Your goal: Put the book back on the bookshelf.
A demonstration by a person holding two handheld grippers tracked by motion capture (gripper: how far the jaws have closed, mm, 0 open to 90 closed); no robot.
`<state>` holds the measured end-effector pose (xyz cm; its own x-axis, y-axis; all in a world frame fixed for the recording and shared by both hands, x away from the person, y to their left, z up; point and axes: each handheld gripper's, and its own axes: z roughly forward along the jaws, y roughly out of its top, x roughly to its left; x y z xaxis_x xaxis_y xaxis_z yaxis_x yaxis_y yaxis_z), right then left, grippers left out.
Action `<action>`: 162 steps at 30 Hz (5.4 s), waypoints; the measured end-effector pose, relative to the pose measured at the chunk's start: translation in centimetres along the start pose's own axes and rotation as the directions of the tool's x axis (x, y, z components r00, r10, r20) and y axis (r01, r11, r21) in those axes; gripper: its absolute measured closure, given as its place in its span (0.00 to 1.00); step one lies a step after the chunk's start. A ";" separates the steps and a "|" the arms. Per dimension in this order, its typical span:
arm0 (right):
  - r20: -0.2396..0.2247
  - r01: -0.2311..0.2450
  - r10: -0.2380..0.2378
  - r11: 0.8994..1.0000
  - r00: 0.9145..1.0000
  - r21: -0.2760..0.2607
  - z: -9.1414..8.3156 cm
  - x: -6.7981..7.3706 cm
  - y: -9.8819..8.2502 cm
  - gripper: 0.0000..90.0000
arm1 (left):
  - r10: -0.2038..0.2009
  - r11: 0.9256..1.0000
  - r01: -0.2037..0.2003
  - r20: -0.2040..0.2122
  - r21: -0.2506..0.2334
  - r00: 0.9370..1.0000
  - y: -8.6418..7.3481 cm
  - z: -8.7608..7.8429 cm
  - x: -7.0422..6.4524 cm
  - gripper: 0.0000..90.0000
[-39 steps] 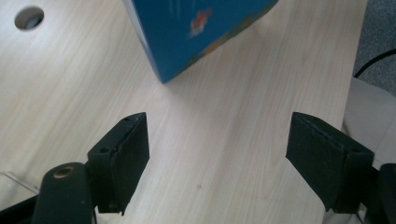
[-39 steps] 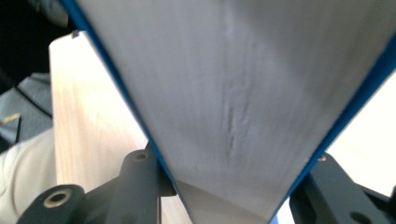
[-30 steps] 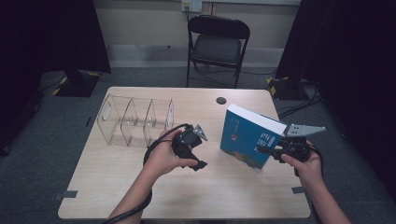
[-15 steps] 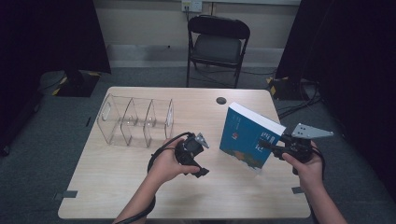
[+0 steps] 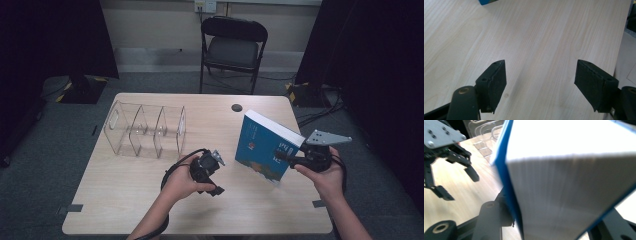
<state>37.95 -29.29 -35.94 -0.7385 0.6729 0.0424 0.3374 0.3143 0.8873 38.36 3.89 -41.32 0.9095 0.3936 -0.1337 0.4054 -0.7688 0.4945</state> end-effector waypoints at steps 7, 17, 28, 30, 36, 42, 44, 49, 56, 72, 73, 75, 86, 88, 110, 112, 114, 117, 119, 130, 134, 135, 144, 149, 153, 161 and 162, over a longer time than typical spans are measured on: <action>0.018 -0.005 0.004 0.997 1.000 0.080 0.0 0.0 1.1 0.61 | -0.006 1.000 0.006 0.002 0.013 1.000 -0.6 0.1 0.0 0.29; 0.026 0.020 -0.025 0.982 0.999 0.188 0.0 0.2 3.6 0.59 | -0.011 1.000 0.010 0.016 0.029 1.000 -1.5 0.5 -0.1 0.29; 0.009 -0.005 0.003 0.967 1.000 0.255 0.3 -0.3 4.7 0.63 | -0.007 0.999 0.006 0.024 0.036 1.000 -1.8 0.7 -0.1 0.29; 0.003 0.008 -0.009 0.962 1.000 0.273 0.3 -0.2 5.0 0.66 | -0.007 0.999 0.006 0.022 0.038 1.000 -1.8 0.7 -0.1 0.29; -0.009 0.038 -0.037 0.962 0.999 0.270 0.2 0.0 4.9 0.68 | -0.009 0.999 0.008 0.026 0.039 1.000 -1.8 0.5 0.1 0.29; -0.018 0.038 -0.035 0.967 0.999 0.253 0.2 0.2 4.7 0.68 | -0.014 0.999 0.013 0.023 0.035 1.000 -1.8 0.5 0.3 0.29; -0.021 0.047 -0.043 0.970 0.999 0.239 0.1 0.4 4.6 0.68 | -0.016 0.999 0.015 0.020 0.041 1.000 -1.9 0.4 0.5 0.29; -0.023 0.041 -0.037 0.974 0.999 0.222 -0.2 0.7 4.6 0.68 | -0.020 0.999 0.020 0.021 0.026 1.000 -1.9 0.0 0.6 0.29; -0.046 0.064 -0.057 0.981 0.997 0.184 -0.7 2.3 4.9 0.69 | -0.032 0.999 0.032 0.003 0.015 0.999 -2.0 -0.8 0.6 0.29; -0.250 0.121 -0.087 0.985 0.964 0.125 0.2 6.3 4.9 0.68 | -0.058 0.997 0.055 -0.041 -0.054 0.998 -2.8 -4.8 1.7 0.28; -0.250 0.121 -0.087 0.985 0.964 0.125 0.2 6.3 4.9 0.68 | -0.058 0.997 0.055 -0.041 -0.054 0.998 -2.8 -4.8 1.7 0.28; -0.258 0.145 -0.112 0.983 0.960 0.112 -0.1 6.4 4.5 0.68 | -0.057 0.997 0.054 -0.050 -0.064 0.997 -2.5 -5.3 1.6 0.27; -0.273 0.154 -0.126 0.984 0.954 0.087 -1.2 5.1 2.4 0.68 | 0.042 0.994 -0.048 -0.066 -0.101 0.997 0.4 -6.3 1.0 0.29; -0.275 0.148 -0.120 0.986 0.954 0.081 -1.2 4.9 2.2 0.68 | 0.054 0.993 -0.060 -0.068 -0.097 0.996 0.9 -6.5 1.0 0.29; -0.279 0.190 -0.168 0.980 0.946 0.053 -1.3 5.1 1.9 0.66 | 0.144 0.987 -0.148 -0.060 -0.066 0.988 4.9 -7.6 0.0 0.30; -0.280 0.188 -0.167 0.981 0.946 0.050 -1.3 5.1 1.8 0.66 | 0.153 0.986 -0.156 -0.061 -0.064 0.986 5.0 -7.6 0.0 0.30; -0.279 0.188 -0.168 0.981 0.946 0.044 -1.3 5.1 1.7 0.66 | 0.160 0.985 -0.163 -0.063 -0.060 0.985 5.3 -7.6 -0.2 0.30; -0.277 0.196 -0.176 0.980 0.945 0.046 -1.4 5.1 1.7 0.65 | 0.172 0.983 -0.175 -0.061 -0.059 0.983 5.7 -7.7 -0.4 0.30; -0.276 0.194 -0.175 0.980 0.945 0.046 -1.4 5.2 1.7 0.64 | 0.174 0.982 -0.177 -0.061 -0.059 0.983 5.9 -7.7 -0.6 0.31; -0.266 0.183 -0.161 0.981 0.951 0.061 -1.6 4.8 1.1 0.57 | 0.192 0.980 -0.195 -0.062 -0.049 0.979 6.8 -7.5 -0.8 0.31; -0.259 0.180 -0.160 0.982 0.953 0.057 -1.6 4.7 0.9 0.53 | 0.202 0.978 -0.205 -0.058 -0.046 0.978 7.2 -7.4 -1.0 0.32; -0.253 0.172 -0.153 0.983 0.955 0.056 -1.5 4.5 0.7 0.50 | 0.203 0.977 -0.206 -0.060 -0.047 0.977 7.3 -7.4 -1.1 0.32; -0.245 0.158 -0.142 0.986 0.959 0.048 -1.2 4.3 -0.2 0.45 | 0.216 0.974 -0.219 -0.062 -0.049 0.974 7.7 -7.8 -1.3 0.34; -0.248 0.131 -0.119 0.991 0.962 0.036 -0.9 4.2 -0.8 0.44 | 0.231 0.971 -0.234 -0.063 -0.038 0.971 8.0 -8.1 -1.4 0.35; -0.244 0.138 -0.124 0.990 0.962 0.042 -0.7 4.2 -1.1 0.42 | 0.240 0.970 -0.242 -0.066 -0.028 0.969 8.3 -8.3 -1.4 0.35; -0.250 0.147 -0.129 0.987 0.960 0.057 -0.4 4.2 -1.4 0.42 | 0.269 0.962 -0.271 -0.070 -0.035 0.961 9.0 -8.6 -1.6 0.34; -0.256 0.150 -0.130 0.987 0.958 0.058 -0.3 4.3 -1.5 0.42 | 0.278 0.960 -0.280 -0.066 -0.029 0.958 9.3 -8.4 -1.6 0.34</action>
<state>34.11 -27.09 -37.00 -0.9006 0.4326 0.0424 0.2563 0.4497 0.8556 39.85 0.38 -29.28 0.9782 0.1970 0.0657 0.1318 -0.8334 0.5367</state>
